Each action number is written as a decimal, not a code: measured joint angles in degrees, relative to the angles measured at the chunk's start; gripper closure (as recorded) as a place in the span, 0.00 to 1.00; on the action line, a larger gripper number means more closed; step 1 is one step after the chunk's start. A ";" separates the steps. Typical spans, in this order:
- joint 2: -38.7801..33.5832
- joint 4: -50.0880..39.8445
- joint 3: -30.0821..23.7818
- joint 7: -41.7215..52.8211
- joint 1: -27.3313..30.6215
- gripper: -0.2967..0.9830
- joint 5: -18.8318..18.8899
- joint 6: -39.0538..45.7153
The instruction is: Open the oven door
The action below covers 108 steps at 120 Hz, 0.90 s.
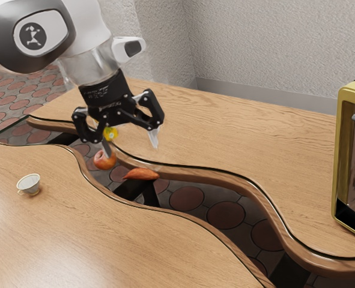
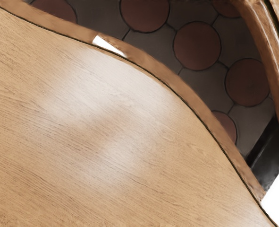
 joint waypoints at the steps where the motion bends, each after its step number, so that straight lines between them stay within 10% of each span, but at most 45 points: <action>1: -0.12 0.00 0.00 -1.22 -0.02 0.23 -0.07 -0.08; 57: 30.45 30.55 -18.49 -48.54 -15.80 0.23 7.22 32.54; 108: 29.00 23.41 -12.98 -70.90 -19.71 0.23 9.11 48.24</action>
